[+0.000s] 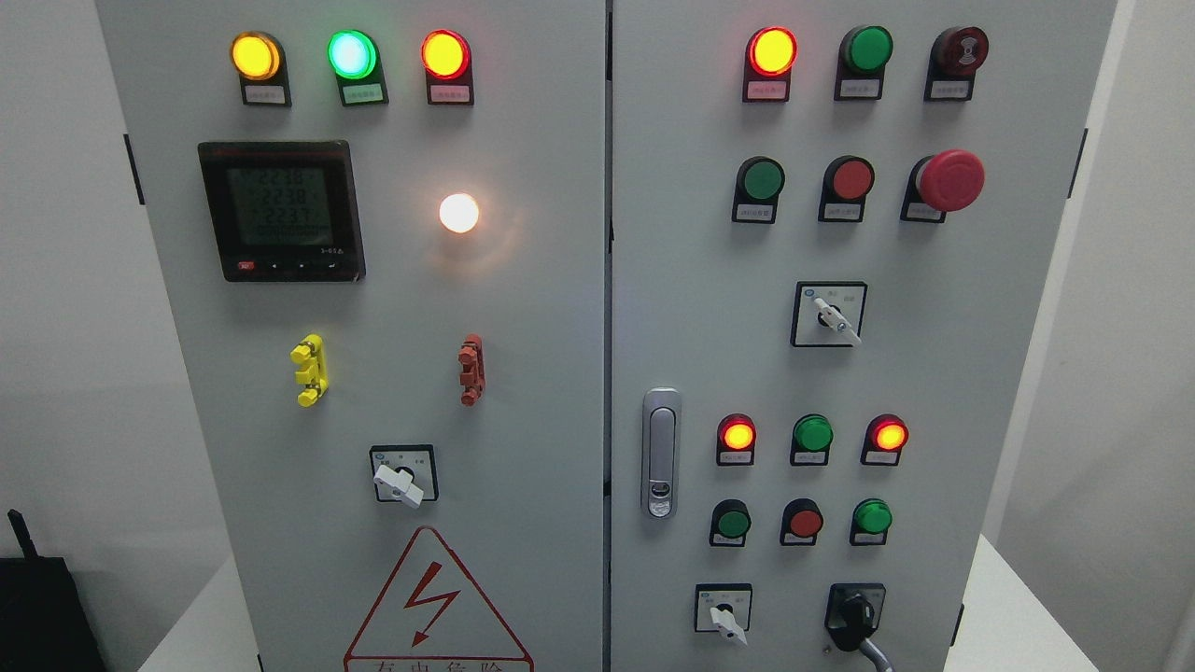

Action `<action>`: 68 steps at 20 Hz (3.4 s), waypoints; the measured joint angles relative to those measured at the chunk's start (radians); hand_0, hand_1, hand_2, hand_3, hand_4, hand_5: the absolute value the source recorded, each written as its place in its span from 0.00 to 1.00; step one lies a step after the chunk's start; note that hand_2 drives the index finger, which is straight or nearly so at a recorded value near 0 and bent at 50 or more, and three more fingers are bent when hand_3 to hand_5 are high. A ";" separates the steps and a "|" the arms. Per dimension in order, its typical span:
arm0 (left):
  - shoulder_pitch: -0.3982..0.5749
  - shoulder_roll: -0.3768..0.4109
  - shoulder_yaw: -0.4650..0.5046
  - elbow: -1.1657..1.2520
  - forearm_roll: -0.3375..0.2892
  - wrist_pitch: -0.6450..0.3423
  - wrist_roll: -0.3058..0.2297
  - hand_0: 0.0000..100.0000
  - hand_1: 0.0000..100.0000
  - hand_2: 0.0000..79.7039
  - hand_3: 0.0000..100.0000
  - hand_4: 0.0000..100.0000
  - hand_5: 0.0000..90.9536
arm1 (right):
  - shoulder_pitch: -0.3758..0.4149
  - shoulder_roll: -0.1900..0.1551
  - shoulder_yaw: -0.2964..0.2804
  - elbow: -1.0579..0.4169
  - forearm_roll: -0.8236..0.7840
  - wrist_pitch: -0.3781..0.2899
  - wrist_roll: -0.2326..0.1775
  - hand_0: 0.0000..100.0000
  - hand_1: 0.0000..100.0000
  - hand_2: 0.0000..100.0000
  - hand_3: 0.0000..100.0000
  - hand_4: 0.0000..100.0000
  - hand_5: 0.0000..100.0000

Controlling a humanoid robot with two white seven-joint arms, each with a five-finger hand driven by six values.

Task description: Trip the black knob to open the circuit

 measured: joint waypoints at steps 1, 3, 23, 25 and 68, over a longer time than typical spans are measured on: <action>0.000 0.000 0.000 0.000 0.000 0.001 0.000 0.12 0.39 0.00 0.00 0.00 0.00 | 0.000 0.000 0.002 0.000 0.000 0.000 0.000 0.00 0.00 0.00 1.00 1.00 1.00; 0.000 0.000 0.000 0.000 0.000 0.003 0.000 0.12 0.39 0.00 0.00 0.00 0.00 | -0.001 0.000 0.005 -0.001 0.000 0.000 0.000 0.00 0.00 0.00 1.00 1.00 1.00; 0.000 0.000 0.000 0.000 0.000 -0.003 0.000 0.12 0.39 0.00 0.00 0.00 0.00 | -0.007 -0.001 0.019 -0.007 0.000 -0.004 -0.003 0.00 0.00 0.00 1.00 1.00 1.00; 0.000 0.000 0.000 0.000 0.000 -0.003 0.000 0.12 0.39 0.00 0.00 0.00 0.00 | -0.007 -0.001 0.020 -0.008 0.000 -0.004 -0.003 0.00 0.00 0.00 1.00 1.00 1.00; 0.000 0.000 0.000 0.000 0.000 -0.003 0.000 0.12 0.39 0.00 0.00 0.00 0.00 | 0.001 -0.012 -0.026 0.002 -0.009 -0.013 -0.012 0.00 0.00 0.00 1.00 1.00 1.00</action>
